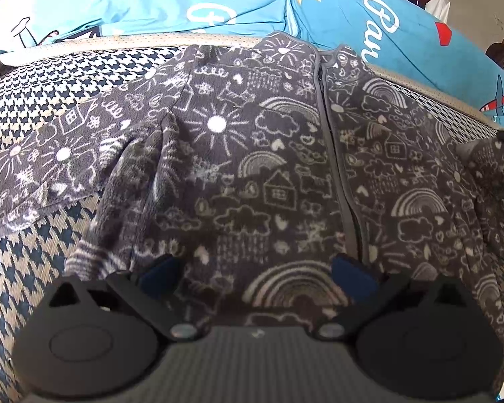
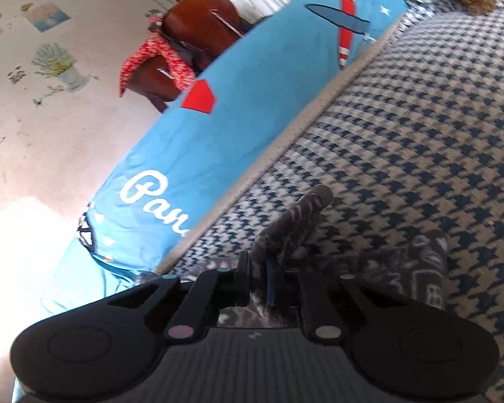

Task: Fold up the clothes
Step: 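Lift the sleeve with the right tool and carry it across the jacket front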

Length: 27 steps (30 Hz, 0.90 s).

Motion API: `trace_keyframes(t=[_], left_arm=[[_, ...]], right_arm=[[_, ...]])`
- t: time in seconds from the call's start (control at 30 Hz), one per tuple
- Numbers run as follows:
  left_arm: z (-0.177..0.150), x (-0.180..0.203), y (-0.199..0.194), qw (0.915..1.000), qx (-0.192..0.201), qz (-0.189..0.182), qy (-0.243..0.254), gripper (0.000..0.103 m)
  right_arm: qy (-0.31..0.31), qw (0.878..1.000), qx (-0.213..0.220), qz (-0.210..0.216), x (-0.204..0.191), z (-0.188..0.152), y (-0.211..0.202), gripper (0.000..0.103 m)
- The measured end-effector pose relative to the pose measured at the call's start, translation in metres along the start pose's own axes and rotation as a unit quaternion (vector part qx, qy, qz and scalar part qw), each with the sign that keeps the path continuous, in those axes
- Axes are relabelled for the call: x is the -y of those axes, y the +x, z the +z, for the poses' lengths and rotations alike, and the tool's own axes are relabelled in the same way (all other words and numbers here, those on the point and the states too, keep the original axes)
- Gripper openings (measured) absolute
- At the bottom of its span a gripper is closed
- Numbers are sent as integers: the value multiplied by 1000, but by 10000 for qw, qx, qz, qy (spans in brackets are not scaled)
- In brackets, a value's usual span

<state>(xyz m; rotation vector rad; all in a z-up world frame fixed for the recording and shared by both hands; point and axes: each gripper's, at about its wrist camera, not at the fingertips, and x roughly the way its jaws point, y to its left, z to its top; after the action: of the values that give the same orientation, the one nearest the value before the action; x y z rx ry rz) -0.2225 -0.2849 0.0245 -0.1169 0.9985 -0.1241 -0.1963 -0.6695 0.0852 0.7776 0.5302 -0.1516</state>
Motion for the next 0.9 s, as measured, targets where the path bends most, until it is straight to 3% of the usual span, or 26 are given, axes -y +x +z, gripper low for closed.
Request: trace_keyframes(t=[0.5, 0.9], left_arm=[[9, -13, -9, 9991, 276, 172, -258, 103], [20, -35, -19, 9950, 549, 395, -733, 103]], right_arm=[[-501, 9922, 235, 1113, -72, -16, 17, 11], [-1706, 9664, -48, 1920, -138, -66, 30, 11]])
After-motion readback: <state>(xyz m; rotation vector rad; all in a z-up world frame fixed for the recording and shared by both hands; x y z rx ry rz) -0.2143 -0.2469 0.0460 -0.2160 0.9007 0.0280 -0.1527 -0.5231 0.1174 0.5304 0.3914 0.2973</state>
